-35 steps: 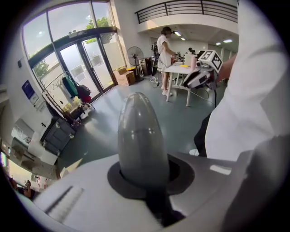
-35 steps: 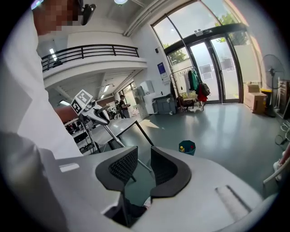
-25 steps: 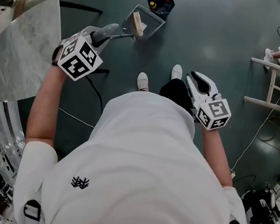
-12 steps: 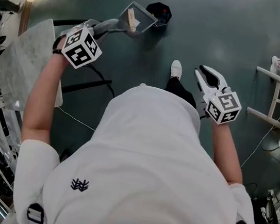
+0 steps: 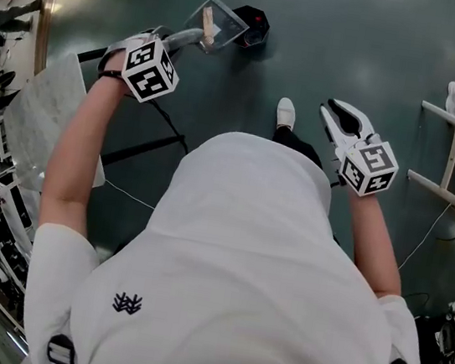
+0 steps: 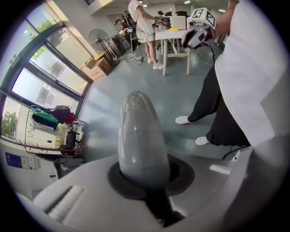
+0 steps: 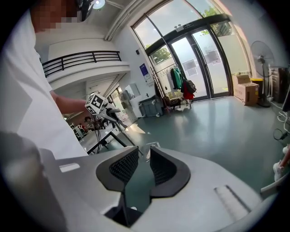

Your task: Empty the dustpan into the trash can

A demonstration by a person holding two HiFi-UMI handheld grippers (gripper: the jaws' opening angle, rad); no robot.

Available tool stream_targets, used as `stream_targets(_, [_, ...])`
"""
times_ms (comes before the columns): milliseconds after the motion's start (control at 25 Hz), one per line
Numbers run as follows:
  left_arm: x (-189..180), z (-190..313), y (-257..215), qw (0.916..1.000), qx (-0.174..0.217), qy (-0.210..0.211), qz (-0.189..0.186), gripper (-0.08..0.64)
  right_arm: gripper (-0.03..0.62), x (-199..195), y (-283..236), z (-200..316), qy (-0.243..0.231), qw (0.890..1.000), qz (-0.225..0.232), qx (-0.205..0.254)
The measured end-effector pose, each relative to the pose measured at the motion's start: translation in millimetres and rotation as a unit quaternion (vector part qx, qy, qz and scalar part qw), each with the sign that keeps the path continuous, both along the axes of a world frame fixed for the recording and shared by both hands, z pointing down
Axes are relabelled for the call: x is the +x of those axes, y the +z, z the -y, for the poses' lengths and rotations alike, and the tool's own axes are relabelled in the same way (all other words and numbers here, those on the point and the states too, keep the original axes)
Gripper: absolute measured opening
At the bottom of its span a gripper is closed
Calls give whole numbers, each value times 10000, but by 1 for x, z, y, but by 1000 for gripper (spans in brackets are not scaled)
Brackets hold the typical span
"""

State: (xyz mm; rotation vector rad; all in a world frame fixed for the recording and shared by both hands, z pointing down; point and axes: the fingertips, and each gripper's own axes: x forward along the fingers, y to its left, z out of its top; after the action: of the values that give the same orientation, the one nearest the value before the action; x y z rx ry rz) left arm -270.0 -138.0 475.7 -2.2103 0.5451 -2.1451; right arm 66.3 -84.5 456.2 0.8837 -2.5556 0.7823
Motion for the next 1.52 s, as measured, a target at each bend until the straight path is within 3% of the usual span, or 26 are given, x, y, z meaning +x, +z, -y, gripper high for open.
stream_targets(240, [34, 10, 22, 9956, -99, 760, 532, 87, 81, 13, 7, 20, 175, 9998, 110, -8])
stream_targets(560, [81, 7, 48, 9796, -62, 1645, 1151, 87, 81, 21, 21, 30, 208, 9995, 250, -47])
stream_targets(800, [103, 5, 53, 9594, -14, 2206, 1757, 86, 81, 26, 21, 33, 183, 9992, 350, -46])
stream_targets(1120, [124, 1, 61, 9335, -18, 2787, 2256, 86, 78, 31, 26, 34, 196, 9986, 485, -38])
stream_targets(1360, [126, 7, 60, 9079, 16, 3219, 2686, 84, 77, 41, 29, 34, 298, 9979, 574, -29])
stream_targets(1520, [127, 10, 57, 8966, 0, 3387, 2854, 84, 75, 47, 33, 33, 351, 9975, 604, -53])
